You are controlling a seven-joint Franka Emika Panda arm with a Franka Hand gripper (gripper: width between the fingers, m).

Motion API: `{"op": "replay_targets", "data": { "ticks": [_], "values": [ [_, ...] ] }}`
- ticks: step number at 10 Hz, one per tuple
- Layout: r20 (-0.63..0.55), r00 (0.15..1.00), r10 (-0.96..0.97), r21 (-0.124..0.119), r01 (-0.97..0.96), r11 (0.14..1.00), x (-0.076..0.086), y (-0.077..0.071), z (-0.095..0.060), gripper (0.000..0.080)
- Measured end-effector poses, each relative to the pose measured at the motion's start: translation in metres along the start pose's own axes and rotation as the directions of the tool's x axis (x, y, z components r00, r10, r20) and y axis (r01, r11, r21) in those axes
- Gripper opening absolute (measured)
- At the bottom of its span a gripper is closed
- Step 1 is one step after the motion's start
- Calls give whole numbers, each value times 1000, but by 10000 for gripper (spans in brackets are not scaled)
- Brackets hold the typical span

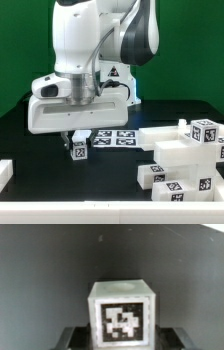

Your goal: Assemble chair

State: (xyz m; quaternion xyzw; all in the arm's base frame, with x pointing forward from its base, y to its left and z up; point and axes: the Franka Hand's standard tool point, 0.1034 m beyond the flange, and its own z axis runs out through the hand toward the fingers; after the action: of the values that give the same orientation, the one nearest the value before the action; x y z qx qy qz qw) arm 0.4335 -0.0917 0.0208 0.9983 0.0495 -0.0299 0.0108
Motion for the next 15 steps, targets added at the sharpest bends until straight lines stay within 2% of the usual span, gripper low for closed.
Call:
{"op": "replay_targets", "data": {
  "ticks": [2,4,6,7,8,9,10,11,13,15],
  "values": [
    [0,989,148,7,-148,989,-1,0,0,277],
    [0,991,136,5,-136,991,-1,0,0,278],
    [67,987,145,35,-147,989,2,-7,-4,278],
    [107,985,139,47,-144,988,10,-9,-9,352],
    [177,976,126,59,-139,989,17,-10,-11,352],
    [266,957,114,68,-136,988,25,-11,-12,530],
    [311,944,109,72,-138,988,31,-9,-9,530],
    [406,907,113,75,-156,985,30,-8,-4,624],
    [561,818,129,51,-190,980,39,-13,-2,643],
    [650,747,140,36,-214,976,34,-19,1,648]
  ]
}}
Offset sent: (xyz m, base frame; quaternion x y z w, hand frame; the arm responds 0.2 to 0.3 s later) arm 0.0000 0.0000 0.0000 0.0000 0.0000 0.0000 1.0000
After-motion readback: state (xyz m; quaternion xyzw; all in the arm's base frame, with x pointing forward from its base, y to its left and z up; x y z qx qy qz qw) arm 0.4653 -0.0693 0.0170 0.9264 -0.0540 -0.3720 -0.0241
